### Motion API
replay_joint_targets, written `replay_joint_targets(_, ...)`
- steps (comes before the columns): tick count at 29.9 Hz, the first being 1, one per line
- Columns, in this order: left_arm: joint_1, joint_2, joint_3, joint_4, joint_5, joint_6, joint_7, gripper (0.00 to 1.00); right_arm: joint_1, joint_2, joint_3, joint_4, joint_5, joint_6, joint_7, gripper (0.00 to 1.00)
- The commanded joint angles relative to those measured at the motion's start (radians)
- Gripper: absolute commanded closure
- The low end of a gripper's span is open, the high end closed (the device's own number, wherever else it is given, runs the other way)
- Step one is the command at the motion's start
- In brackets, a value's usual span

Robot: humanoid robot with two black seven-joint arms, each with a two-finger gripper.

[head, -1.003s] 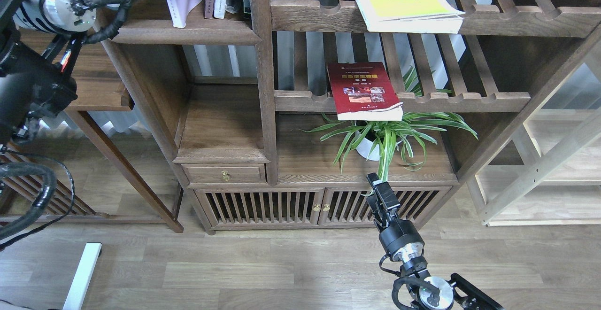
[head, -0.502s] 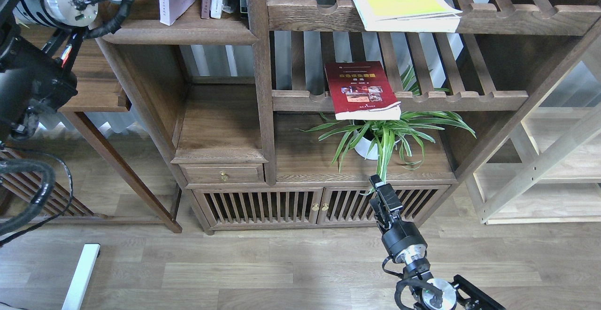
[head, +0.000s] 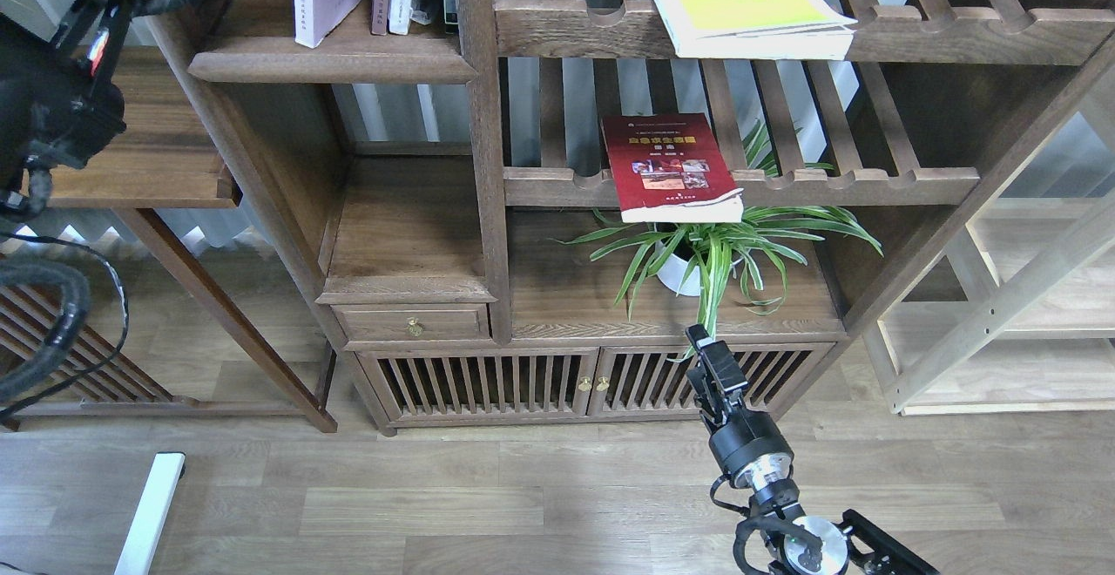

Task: Organize books on shelf
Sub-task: 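Insert the white book among the top-shelf books and release it, then lower the left arm back down from the top shelf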

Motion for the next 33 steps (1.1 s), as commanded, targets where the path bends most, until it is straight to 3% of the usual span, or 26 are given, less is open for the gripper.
replay_joint_targets(1,-0.009,0.001,-0.007,-0.003,-0.001,0.001,0.0,0.32,0.0,0.002,-0.001,-0.001,0.0,0.0,0.0,0.01)
replay_joint_targets(6,-0.025,0.005,-0.024,-0.052,-0.001,0.002,0.0,0.29,-0.001,0.0,0.0,-0.001,0.003,0.0,0.002,0.01)
replay_joint_targets(19,0.026,0.179,-0.044,-0.243,-0.017,-0.002,0.0,0.18,-0.005,-0.001,-0.007,0.002,0.017,0.0,0.0,0.01)
replay_joint_targets(26,0.092,0.212,-0.06,-0.358,-0.059,-0.004,0.0,0.02,-0.017,-0.003,0.0,0.005,0.018,0.0,0.0,0.01)
replay_joint_targets(33,0.136,0.223,-0.139,-0.492,-0.127,-0.013,0.0,0.01,-0.026,-0.001,0.003,0.008,0.018,0.0,0.002,0.01)
